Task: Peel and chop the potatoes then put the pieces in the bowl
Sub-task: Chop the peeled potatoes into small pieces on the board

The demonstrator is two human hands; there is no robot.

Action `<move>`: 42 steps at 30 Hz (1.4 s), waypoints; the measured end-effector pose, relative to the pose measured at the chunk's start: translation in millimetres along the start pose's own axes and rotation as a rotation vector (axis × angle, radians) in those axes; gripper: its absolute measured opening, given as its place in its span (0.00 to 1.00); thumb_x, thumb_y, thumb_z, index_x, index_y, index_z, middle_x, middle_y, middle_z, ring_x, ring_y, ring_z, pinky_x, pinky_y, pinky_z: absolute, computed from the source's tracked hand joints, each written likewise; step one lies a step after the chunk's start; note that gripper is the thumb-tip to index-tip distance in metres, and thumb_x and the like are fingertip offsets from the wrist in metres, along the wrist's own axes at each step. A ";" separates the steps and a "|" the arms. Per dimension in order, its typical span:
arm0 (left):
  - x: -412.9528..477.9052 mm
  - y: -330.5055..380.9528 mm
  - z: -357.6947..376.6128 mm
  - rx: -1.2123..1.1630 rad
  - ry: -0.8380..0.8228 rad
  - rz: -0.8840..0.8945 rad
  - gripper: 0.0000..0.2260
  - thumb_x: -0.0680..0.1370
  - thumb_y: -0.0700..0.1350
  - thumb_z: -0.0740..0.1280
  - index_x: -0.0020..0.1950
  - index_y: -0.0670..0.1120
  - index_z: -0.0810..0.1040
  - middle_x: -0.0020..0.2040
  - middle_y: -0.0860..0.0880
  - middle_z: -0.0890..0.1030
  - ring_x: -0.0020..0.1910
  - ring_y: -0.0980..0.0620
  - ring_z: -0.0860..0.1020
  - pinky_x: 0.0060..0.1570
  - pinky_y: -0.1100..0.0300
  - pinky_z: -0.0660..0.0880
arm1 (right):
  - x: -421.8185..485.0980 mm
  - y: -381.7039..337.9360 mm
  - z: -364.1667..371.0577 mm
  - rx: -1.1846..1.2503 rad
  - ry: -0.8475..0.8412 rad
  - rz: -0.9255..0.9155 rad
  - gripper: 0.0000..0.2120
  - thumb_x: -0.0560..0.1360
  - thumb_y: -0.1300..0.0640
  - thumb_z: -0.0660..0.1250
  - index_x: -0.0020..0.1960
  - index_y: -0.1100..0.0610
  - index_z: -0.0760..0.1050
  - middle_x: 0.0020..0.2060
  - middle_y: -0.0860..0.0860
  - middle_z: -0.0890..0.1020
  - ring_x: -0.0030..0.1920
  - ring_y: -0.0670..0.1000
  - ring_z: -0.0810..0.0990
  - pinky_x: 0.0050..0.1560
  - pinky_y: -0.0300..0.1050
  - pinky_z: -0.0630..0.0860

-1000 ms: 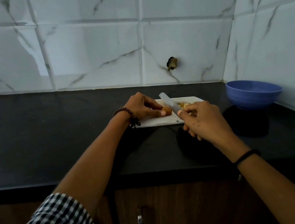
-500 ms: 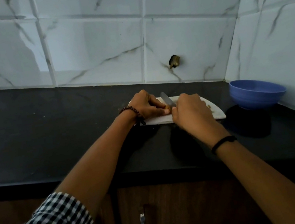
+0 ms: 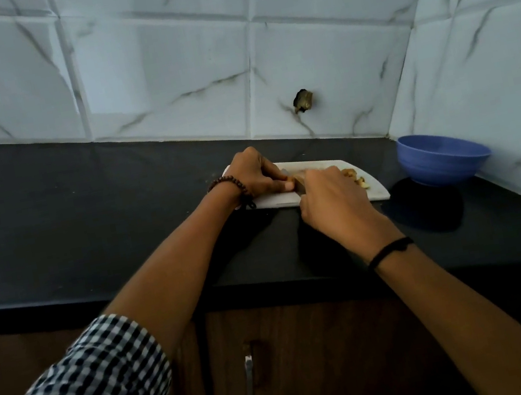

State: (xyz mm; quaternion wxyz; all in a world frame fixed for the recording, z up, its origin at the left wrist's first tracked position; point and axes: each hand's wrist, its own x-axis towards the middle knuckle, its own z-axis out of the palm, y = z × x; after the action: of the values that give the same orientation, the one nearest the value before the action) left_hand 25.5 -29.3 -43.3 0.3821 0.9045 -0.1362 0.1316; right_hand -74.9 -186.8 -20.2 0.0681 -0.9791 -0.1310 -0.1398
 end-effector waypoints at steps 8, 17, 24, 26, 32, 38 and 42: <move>2.0 -4.6 1.6 0.070 -0.008 -0.012 0.14 0.70 0.53 0.76 0.53 0.52 0.84 0.45 0.56 0.83 0.48 0.60 0.79 0.53 0.64 0.75 | -14.6 13.8 -13.5 -0.030 -0.011 -0.048 0.06 0.80 0.58 0.64 0.45 0.55 0.69 0.41 0.49 0.69 0.40 0.50 0.72 0.38 0.44 0.67; 6.1 -7.3 0.6 0.123 -0.057 -0.013 0.11 0.74 0.53 0.71 0.55 0.54 0.82 0.49 0.55 0.81 0.51 0.57 0.77 0.55 0.61 0.74 | -16.9 46.8 -37.8 0.245 -0.079 0.086 0.14 0.80 0.47 0.66 0.52 0.58 0.80 0.38 0.56 0.81 0.27 0.50 0.77 0.25 0.41 0.71; 9.9 -12.1 0.4 0.041 0.002 -0.081 0.07 0.78 0.51 0.67 0.51 0.49 0.81 0.47 0.53 0.81 0.50 0.55 0.78 0.57 0.58 0.74 | 30.5 40.5 -6.0 0.448 0.065 0.145 0.09 0.72 0.56 0.75 0.47 0.57 0.78 0.40 0.56 0.83 0.28 0.52 0.78 0.22 0.40 0.72; 9.5 -11.4 1.0 0.035 -0.017 -0.084 0.08 0.79 0.52 0.65 0.51 0.49 0.81 0.47 0.52 0.82 0.50 0.54 0.78 0.58 0.56 0.74 | 44.2 36.4 5.5 0.484 0.089 0.143 0.11 0.70 0.56 0.77 0.46 0.58 0.77 0.43 0.57 0.83 0.34 0.54 0.80 0.28 0.44 0.74; 7.4 -9.8 -3.5 0.069 -0.113 -0.030 0.07 0.74 0.52 0.72 0.51 0.54 0.82 0.51 0.55 0.82 0.52 0.57 0.78 0.56 0.61 0.73 | 66.9 34.7 22.7 0.543 0.063 0.148 0.12 0.67 0.59 0.78 0.39 0.57 0.74 0.40 0.58 0.83 0.27 0.50 0.77 0.22 0.37 0.69; 13.8 -12.1 -5.4 -0.153 0.012 -0.070 0.09 0.77 0.48 0.69 0.55 0.47 0.81 0.52 0.50 0.83 0.52 0.53 0.79 0.61 0.54 0.74 | 78.2 41.7 15.4 0.622 0.129 0.210 0.10 0.69 0.61 0.76 0.46 0.61 0.77 0.37 0.58 0.83 0.23 0.49 0.75 0.18 0.35 0.66; 18.2 -15.3 -10.1 -0.328 0.270 -0.183 0.05 0.78 0.46 0.68 0.49 0.48 0.82 0.49 0.50 0.83 0.51 0.52 0.80 0.58 0.53 0.77 | 92.3 31.4 7.3 0.683 0.122 0.166 0.12 0.69 0.59 0.78 0.44 0.58 0.75 0.33 0.55 0.82 0.22 0.47 0.76 0.20 0.36 0.70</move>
State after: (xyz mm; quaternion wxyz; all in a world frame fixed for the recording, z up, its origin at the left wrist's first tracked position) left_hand 46.4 -14.5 -40.3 0.5492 0.8129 -0.0210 0.1925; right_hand 21.1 -193.6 -3.2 0.4104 -0.8970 -0.0860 -0.1402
